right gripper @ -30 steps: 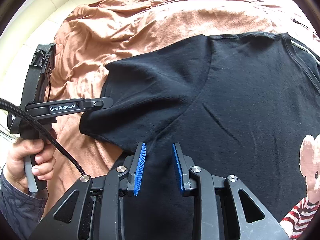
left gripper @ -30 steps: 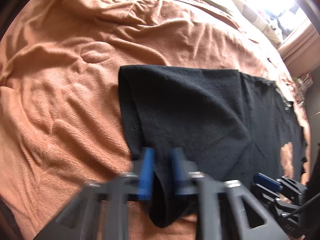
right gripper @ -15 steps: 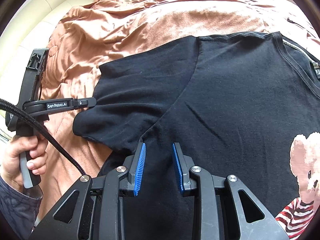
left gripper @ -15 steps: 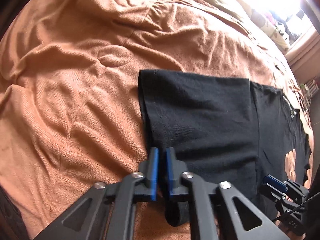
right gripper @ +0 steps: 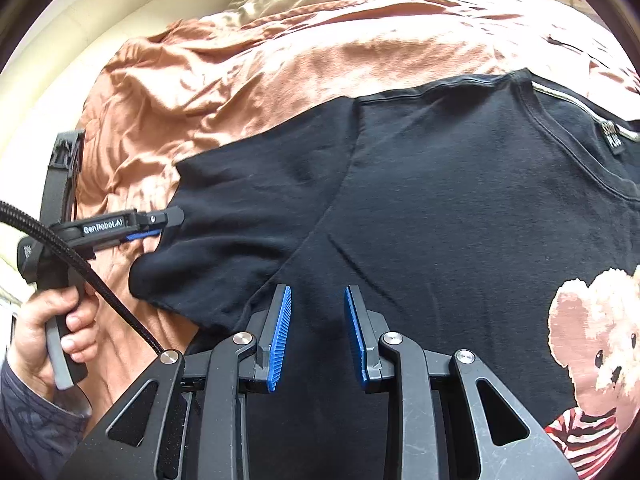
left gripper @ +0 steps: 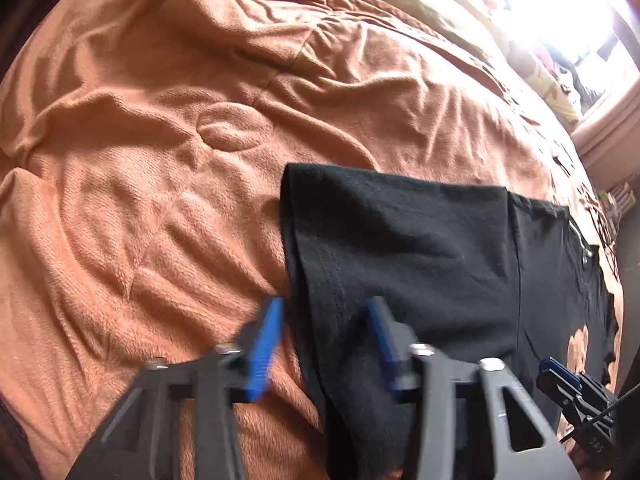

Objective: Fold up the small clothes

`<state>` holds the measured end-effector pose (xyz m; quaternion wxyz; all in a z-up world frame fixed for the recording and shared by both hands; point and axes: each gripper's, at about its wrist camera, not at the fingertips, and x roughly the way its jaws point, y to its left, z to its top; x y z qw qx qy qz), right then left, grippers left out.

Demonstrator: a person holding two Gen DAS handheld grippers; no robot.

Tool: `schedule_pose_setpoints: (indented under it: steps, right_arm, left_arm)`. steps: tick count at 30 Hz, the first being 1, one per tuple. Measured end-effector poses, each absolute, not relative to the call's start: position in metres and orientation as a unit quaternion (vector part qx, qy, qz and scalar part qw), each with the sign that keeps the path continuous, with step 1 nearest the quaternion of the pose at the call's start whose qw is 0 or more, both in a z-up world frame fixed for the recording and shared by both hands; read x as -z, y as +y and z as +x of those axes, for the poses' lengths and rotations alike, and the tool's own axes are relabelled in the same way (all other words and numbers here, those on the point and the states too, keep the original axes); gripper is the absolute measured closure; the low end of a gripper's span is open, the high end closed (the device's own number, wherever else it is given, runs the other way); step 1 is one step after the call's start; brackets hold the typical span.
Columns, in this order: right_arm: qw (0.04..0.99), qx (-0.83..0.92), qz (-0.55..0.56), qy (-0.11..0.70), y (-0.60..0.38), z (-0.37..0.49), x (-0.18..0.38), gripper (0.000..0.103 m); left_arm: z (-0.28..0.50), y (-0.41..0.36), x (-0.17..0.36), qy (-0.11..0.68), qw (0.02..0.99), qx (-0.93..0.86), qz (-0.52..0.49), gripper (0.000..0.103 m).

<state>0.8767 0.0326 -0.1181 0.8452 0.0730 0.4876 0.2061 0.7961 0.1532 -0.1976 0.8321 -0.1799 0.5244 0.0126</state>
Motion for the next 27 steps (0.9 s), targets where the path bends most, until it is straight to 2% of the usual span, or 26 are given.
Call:
schedule_pose_setpoints:
  steps: [1, 2, 3, 4, 5, 12, 18, 21, 24, 27]
  right_arm:
    - [0.845, -0.206, 0.077, 0.488, 0.033, 0.878, 0.119, 0.078]
    - [0.844, -0.206, 0.081, 0.489, 0.034, 0.879, 0.122, 0.079]
    - [0.841, -0.208, 0.087, 0.492, 0.035, 0.880, 0.125, 0.084]
    - [0.833, -0.215, 0.100, 0.500, 0.037, 0.881, 0.130, 0.095]
    - [0.827, -0.221, 0.110, 0.505, 0.039, 0.881, 0.133, 0.097]
    - [0.801, -0.261, 0.138, 0.521, 0.060, 0.883, 0.145, 0.099]
    - [0.803, -0.261, 0.147, 0.515, 0.045, 0.879, 0.127, 0.098]
    - [0.809, -0.260, 0.160, 0.503, 0.022, 0.871, 0.112, 0.090]
    - [0.814, -0.258, 0.180, 0.489, -0.002, 0.857, 0.103, 0.058]
    - [0.822, -0.251, 0.183, 0.477, -0.027, 0.841, 0.097, 0.056]
  left_arm:
    - [0.796, 0.154, 0.196, 0.519, 0.833, 0.000, -0.192, 0.095]
    - [0.795, 0.155, 0.195, 0.520, 0.830, 0.015, -0.201, 0.098]
    - [0.795, 0.154, 0.191, 0.519, 0.832, 0.016, -0.196, 0.098]
    - [0.794, 0.152, 0.186, 0.515, 0.837, 0.015, -0.182, 0.098]
    - [0.794, 0.151, 0.181, 0.513, 0.840, 0.018, -0.176, 0.098]
    - [0.793, 0.141, 0.136, 0.486, 0.858, 0.044, -0.162, 0.098]
    - [0.792, 0.110, 0.097, 0.471, 0.868, 0.070, -0.143, 0.098]
    - [0.791, 0.096, 0.084, 0.467, 0.870, 0.078, -0.135, 0.098]
    - [0.791, 0.078, 0.073, 0.466, 0.872, 0.083, -0.123, 0.098]
    - [0.791, 0.058, 0.066, 0.468, 0.872, 0.089, -0.109, 0.098]
